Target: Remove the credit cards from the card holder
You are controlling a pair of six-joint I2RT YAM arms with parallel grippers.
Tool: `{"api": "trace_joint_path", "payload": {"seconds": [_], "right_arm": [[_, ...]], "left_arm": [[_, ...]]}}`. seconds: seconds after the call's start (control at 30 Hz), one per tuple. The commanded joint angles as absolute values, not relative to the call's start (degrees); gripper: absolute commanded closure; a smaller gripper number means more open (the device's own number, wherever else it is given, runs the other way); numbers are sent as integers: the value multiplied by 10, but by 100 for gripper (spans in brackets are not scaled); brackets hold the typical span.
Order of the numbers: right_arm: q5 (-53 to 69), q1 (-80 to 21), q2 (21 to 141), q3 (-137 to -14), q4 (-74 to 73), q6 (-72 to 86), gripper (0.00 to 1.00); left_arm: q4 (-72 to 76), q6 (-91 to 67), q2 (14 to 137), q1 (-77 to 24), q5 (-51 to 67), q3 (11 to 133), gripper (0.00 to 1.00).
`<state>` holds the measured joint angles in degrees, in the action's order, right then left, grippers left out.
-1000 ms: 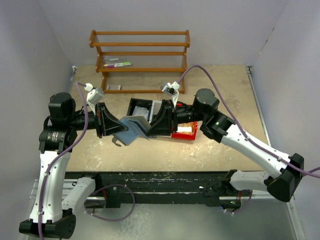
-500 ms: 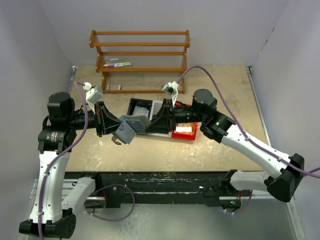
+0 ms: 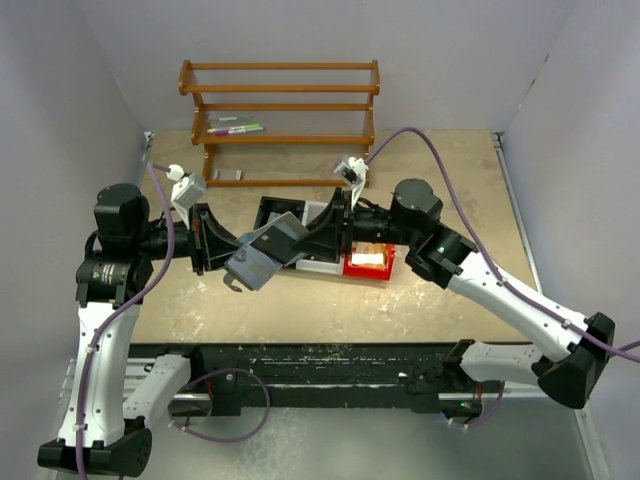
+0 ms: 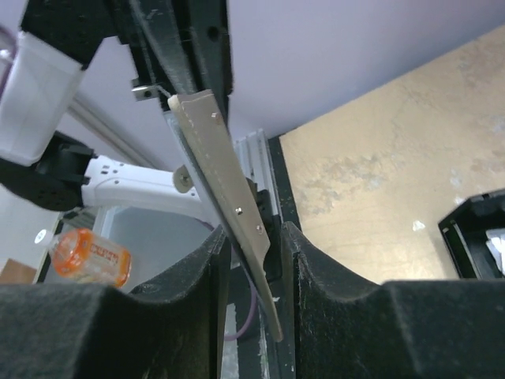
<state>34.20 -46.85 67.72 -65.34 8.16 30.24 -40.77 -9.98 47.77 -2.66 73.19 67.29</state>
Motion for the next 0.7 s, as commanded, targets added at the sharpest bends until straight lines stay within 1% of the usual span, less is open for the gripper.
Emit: {"api": "trace_joint_path", "payload": {"seconds": [0.0,0.07,0.2,0.23,0.27,0.3,0.37,0.43,0.47,0.5,0.6,0.67], "right_arm": [[407,-467,678,-647,181,333,67],[424,-467,685,-642,201,351,74],[456,-466,688,-624,243,399,98],[456,-465,686,-618,263,413,100],[448,-464,683,-615,262,413,100],[436,-464,679,-617,251,407,100],[414,-461,671,-621,225,395,100],[390,-458,659,-621,204,387,100],[382,-457,652,-617,202,386,100],[372,-456,644,-612,202,386,100],[341,-454,616,-597,200,383,100],[324,-453,602,-589,199,380,100]], "left_arm": [[-388,-106,481,-29,776,690,100],[-388,-106,482,-29,780,689,100],[-389,-104,480,-29,783,686,100],[-390,-103,481,-29,778,686,92],[-391,-101,481,-29,773,686,82],[-392,-101,481,-29,769,685,75],[-390,-104,483,-29,747,688,52],[-393,-104,485,-29,699,695,32],[-393,-104,486,-29,671,699,26],[-393,-104,485,-28,644,703,22],[-384,-115,480,-28,568,714,16],[-371,-127,476,-28,538,719,14]]}}
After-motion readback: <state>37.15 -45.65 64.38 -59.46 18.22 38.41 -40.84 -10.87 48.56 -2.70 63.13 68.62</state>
